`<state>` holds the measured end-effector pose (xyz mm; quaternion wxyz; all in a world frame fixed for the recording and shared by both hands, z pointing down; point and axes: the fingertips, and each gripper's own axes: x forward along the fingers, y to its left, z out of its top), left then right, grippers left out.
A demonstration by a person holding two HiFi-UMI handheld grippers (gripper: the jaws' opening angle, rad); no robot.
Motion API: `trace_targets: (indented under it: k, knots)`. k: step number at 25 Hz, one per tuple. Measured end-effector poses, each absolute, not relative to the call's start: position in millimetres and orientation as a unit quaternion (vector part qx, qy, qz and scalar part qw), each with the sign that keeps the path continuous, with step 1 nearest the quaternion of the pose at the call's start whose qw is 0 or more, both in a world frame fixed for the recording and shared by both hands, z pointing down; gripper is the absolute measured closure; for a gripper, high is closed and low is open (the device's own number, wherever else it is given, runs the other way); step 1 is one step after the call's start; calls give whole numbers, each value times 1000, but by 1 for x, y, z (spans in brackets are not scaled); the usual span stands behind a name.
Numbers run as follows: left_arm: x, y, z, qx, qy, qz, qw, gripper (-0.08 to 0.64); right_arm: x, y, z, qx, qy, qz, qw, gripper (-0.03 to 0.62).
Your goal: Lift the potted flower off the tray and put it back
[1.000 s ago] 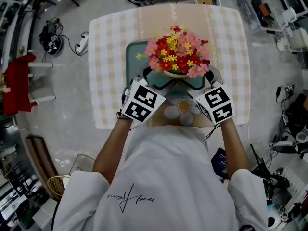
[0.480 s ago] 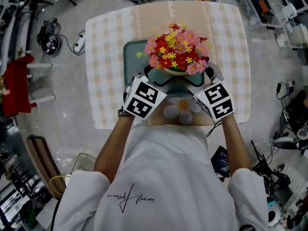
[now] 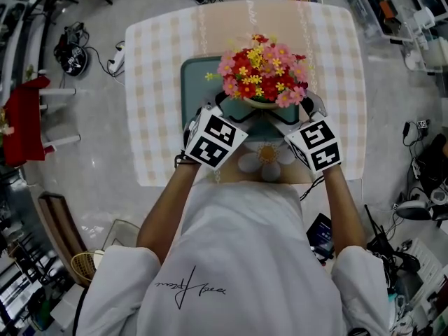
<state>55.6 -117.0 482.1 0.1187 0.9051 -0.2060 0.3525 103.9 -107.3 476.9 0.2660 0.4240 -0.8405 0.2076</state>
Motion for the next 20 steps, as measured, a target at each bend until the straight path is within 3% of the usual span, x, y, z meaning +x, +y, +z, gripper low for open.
trace_targets:
  k: [20]
  knots:
    - [67,-126,508,900,-201,362,138,230,116,-118,499,429,-834,200,284,235]
